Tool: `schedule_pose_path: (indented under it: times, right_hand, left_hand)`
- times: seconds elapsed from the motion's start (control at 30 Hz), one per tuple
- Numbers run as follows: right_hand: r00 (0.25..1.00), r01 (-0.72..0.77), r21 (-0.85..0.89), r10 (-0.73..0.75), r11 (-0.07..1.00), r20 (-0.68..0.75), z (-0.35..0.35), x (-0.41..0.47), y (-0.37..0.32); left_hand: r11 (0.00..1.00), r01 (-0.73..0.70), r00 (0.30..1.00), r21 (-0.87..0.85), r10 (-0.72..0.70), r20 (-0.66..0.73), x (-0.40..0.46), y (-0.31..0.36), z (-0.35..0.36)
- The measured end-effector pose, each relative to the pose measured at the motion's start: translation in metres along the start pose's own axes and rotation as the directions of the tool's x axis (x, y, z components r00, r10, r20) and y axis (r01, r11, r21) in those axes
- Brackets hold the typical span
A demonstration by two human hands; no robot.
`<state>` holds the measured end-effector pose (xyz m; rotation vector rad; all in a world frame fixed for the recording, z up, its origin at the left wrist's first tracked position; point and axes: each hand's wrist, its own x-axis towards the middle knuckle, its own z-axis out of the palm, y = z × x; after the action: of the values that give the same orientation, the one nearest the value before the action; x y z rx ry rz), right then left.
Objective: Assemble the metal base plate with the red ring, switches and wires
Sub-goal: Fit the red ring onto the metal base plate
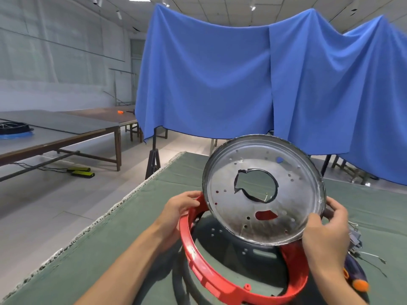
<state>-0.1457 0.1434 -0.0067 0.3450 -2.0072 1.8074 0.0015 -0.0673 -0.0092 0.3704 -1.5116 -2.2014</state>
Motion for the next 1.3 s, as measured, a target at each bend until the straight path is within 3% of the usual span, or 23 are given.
schedule_pose_path:
  times: [0.13, 0.27, 0.43, 0.63, 0.77, 0.93, 1.1, 1.3]
  right_hand:
    - [0.999, -0.029, 0.020, 0.028, 0.999, 0.019, 0.003, -0.002, 0.000]
    - [0.993, -0.075, 0.047, 0.071, 0.996, 0.091, 0.004, -0.003, -0.003]
    - [0.961, -0.144, -0.014, 0.143, 0.990, 0.238, -0.003, 0.006, -0.009]
    - [0.915, -0.242, -0.140, 0.274, 0.960, 0.298, -0.015, 0.024, -0.011]
    - [0.913, -0.161, -0.183, 0.217, 0.970, 0.346, -0.014, 0.026, -0.009]
    - [0.908, 0.074, -0.327, 0.072, 0.942, 0.413, -0.013, 0.025, -0.009]
    - [0.927, 0.099, -0.336, 0.036, 0.937, 0.374, -0.016, 0.029, -0.021]
    - [0.861, -0.020, -0.419, 0.229, 0.908, 0.454, -0.018, 0.034, -0.021]
  left_hand:
    - [0.987, -0.082, 0.991, 0.135, 0.096, -0.097, 0.006, -0.004, 0.003]
    - [0.892, -0.169, 0.954, 0.420, 0.255, -0.157, 0.005, -0.006, 0.004]
    - [0.793, -0.211, 0.895, 0.572, 0.392, -0.213, 0.003, -0.003, 0.003]
    - [0.767, -0.271, 0.865, 0.581, 0.459, -0.203, -0.002, 0.006, 0.008]
    - [0.756, -0.267, 0.832, 0.597, 0.494, -0.253, -0.003, 0.007, 0.008]
    - [0.839, -0.177, 0.869, 0.514, 0.378, -0.319, -0.004, 0.010, 0.003]
    - [0.887, -0.229, 0.853, 0.401, 0.381, -0.356, -0.008, 0.017, 0.006]
    - [0.822, -0.122, 0.877, 0.557, 0.352, -0.327, -0.015, 0.021, 0.003]
